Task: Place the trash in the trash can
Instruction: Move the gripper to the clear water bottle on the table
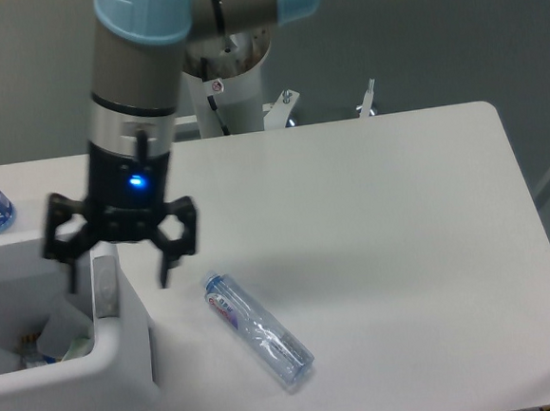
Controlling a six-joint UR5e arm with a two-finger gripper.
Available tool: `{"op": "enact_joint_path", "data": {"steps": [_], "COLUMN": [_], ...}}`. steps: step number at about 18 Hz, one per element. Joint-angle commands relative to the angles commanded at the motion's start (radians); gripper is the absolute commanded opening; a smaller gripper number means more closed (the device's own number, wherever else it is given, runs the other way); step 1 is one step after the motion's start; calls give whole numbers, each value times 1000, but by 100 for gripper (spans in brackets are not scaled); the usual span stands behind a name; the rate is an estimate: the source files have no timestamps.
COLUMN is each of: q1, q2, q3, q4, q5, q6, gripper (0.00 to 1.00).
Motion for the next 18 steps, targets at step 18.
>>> {"op": "enact_joint_path", "data": {"steps": [18], "q1": [65], "q2": [-307], "q3": [26], "q4": [8], "q5": [66], "q6": [23], "gripper": [100]}}
